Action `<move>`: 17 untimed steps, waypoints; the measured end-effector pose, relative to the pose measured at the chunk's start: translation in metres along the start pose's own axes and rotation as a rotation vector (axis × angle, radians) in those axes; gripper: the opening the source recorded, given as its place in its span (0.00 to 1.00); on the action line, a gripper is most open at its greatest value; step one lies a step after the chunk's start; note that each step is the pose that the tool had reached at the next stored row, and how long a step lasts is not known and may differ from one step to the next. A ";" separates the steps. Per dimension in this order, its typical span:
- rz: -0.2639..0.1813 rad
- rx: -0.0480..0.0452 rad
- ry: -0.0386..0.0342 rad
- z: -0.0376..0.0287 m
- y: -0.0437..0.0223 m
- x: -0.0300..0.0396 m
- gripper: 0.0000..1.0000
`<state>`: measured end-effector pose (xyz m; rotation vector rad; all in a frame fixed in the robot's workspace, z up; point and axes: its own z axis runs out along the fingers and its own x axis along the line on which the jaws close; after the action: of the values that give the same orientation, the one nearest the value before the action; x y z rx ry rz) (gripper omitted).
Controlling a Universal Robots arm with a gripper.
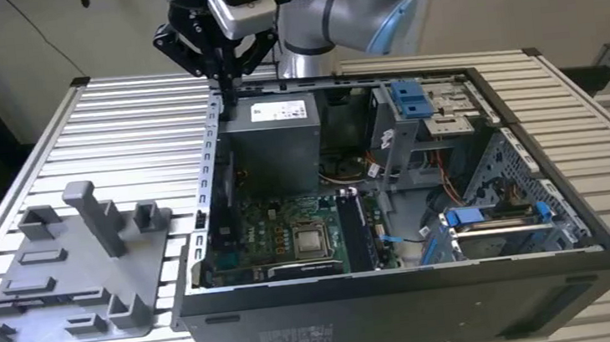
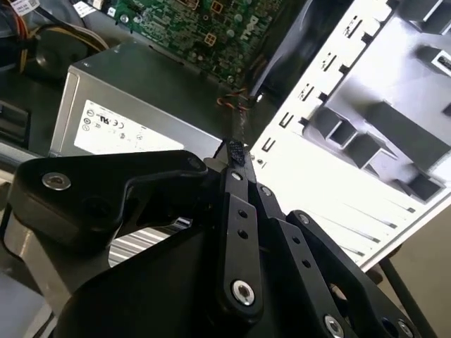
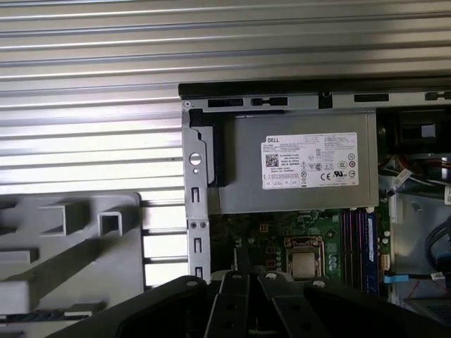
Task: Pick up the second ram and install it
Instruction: 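Reach for the second ram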
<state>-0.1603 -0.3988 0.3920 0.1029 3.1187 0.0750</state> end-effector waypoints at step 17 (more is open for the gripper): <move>-0.001 -0.0001 0.0000 0.0009 -0.0008 0.0116 0.11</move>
<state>-0.1720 -0.3988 0.3909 0.1020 3.1187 0.0751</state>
